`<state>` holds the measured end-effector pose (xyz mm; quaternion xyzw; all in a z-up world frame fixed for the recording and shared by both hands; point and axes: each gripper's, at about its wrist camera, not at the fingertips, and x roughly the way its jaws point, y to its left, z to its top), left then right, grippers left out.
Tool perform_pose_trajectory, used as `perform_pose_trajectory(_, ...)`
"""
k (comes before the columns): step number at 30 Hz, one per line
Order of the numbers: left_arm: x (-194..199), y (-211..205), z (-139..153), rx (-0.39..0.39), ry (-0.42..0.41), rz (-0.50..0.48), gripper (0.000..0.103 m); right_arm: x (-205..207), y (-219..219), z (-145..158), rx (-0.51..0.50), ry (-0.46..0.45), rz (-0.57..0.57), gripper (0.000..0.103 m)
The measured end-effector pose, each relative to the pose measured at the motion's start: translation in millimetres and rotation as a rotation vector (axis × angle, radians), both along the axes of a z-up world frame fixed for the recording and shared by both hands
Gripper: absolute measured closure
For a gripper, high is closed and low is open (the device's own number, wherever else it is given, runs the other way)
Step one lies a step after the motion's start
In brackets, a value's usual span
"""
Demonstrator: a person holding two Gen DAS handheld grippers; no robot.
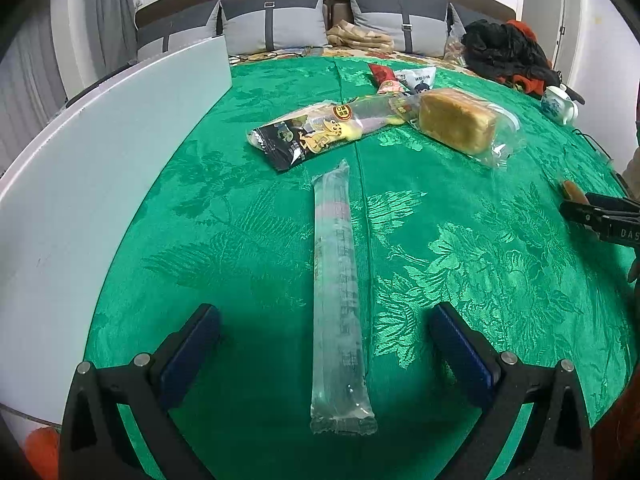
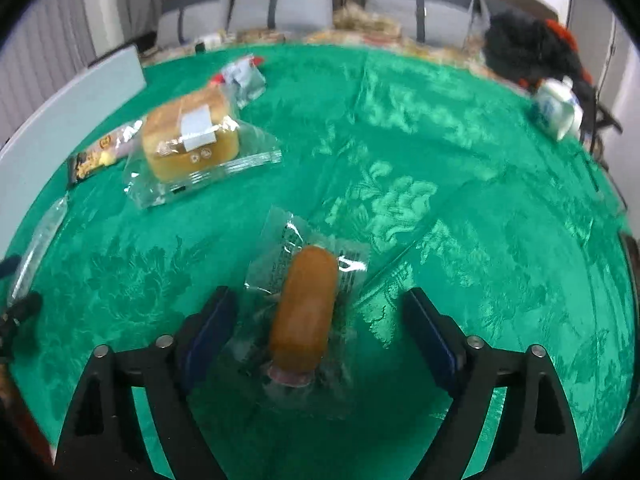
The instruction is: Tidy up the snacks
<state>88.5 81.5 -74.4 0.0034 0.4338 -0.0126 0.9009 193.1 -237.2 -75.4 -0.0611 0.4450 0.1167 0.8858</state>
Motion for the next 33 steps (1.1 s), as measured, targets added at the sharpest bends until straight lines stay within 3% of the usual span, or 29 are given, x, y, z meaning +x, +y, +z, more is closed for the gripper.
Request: perform_pose_trajectory(33,0.9,-0.6,0.1,-0.001,-0.012,0.014,0.0,-0.4,1.7,-1.6,-0.001,-0.003,-0.003,0.013)
